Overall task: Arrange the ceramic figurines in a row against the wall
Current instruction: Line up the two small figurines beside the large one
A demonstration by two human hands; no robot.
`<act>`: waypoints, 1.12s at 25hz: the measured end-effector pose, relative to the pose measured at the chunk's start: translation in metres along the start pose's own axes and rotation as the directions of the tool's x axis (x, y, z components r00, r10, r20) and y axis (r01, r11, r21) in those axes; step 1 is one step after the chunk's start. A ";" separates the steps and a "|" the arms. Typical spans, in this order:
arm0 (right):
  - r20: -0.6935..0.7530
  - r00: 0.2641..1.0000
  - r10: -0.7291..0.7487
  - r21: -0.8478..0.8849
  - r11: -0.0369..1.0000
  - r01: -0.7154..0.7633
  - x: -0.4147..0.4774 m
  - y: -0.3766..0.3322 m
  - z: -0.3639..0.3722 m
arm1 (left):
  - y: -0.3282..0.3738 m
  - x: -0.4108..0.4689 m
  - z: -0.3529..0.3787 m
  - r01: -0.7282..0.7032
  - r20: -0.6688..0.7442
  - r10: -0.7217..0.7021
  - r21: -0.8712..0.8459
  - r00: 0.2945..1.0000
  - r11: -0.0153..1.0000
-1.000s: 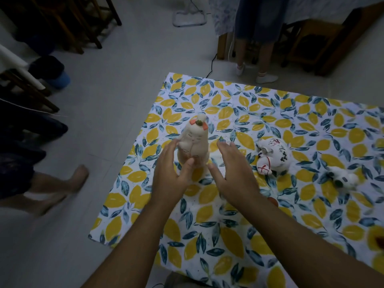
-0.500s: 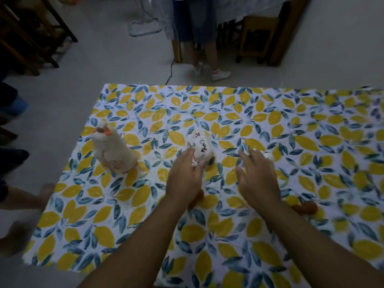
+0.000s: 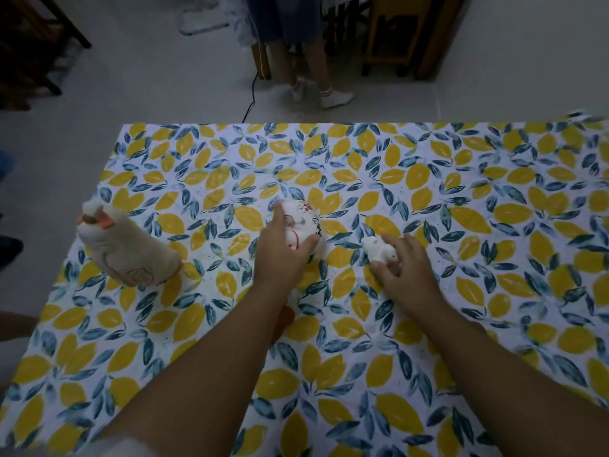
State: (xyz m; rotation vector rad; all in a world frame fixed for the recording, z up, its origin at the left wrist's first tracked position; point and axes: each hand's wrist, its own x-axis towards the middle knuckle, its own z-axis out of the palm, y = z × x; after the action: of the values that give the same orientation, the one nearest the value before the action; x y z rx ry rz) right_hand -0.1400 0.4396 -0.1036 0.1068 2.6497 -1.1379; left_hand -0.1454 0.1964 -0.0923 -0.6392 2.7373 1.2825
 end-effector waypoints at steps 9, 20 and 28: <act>0.030 0.985 -0.169 -0.013 0.985 0.169 -0.012 -0.034 0.030 | 0.006 -0.016 -0.016 -0.187 0.008 0.187 0.007 0.982 0.982; 0.072 0.981 -0.181 -0.060 0.981 0.185 -0.013 -0.114 0.116 | -0.048 -0.035 -0.078 -0.084 -0.029 0.092 0.198 0.995 0.977; 0.023 0.992 -0.128 -0.127 0.983 0.130 -0.027 -0.105 0.111 | -0.053 -0.032 -0.081 -0.072 0.048 0.066 0.122 0.997 0.990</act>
State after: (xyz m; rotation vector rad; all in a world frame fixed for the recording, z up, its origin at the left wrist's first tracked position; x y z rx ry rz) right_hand -0.1088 0.2875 -0.0963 -0.0979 2.7422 -0.9978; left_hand -0.0853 0.1171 -0.0711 -0.5038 2.7987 1.1136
